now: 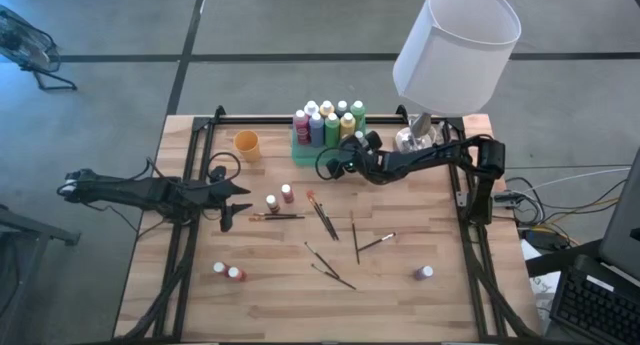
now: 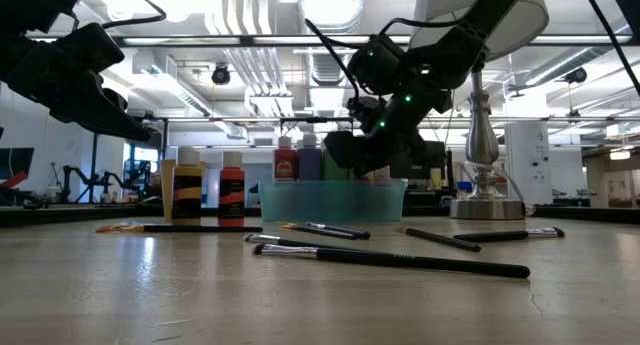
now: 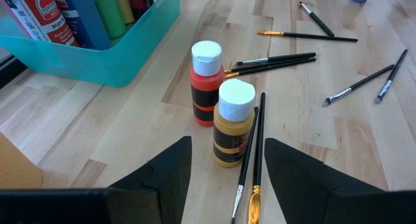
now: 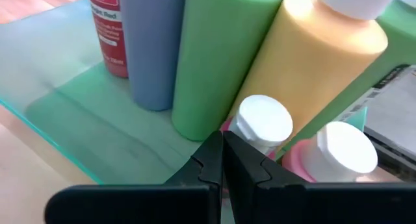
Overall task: Pick & Place Paint Supplies
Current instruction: Adjust the paint bottles in the green bin, then put the small purple paint bottle into the green bin
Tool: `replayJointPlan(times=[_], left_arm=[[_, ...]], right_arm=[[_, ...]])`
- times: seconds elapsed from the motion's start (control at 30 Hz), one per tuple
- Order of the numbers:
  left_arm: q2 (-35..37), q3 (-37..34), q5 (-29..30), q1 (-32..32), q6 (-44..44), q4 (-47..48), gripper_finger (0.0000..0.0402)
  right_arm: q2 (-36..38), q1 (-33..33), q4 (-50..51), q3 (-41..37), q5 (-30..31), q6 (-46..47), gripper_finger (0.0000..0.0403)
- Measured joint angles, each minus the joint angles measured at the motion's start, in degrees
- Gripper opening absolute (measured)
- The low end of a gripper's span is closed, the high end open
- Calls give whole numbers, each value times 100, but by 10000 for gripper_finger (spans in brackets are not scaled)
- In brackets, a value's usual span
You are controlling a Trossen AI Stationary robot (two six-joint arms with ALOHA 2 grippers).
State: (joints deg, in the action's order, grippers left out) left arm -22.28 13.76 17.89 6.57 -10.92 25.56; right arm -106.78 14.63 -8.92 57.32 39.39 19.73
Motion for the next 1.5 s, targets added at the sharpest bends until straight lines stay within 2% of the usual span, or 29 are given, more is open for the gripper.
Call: replayJointPlan(times=[0.53,0.97,1.17,1.4,1.5], left_arm=[[0,0,0,0,1,0,200],[2,2,1,0,0,0,200],[1,0,1,0,-2,7,200],[0,0,2,0,-1,20,200],[1,0,0,0,0,33,200]], right_arm=[[0,2,158,0,106,-21,8],[310,-475,-44,193,-1276,-690,8],[1068,-749,990,365,-2316,-1053,8],[2126,-1256,2690,504,-2431,-875,8],[2574,-1536,3057,516,-2408,-697,8]])
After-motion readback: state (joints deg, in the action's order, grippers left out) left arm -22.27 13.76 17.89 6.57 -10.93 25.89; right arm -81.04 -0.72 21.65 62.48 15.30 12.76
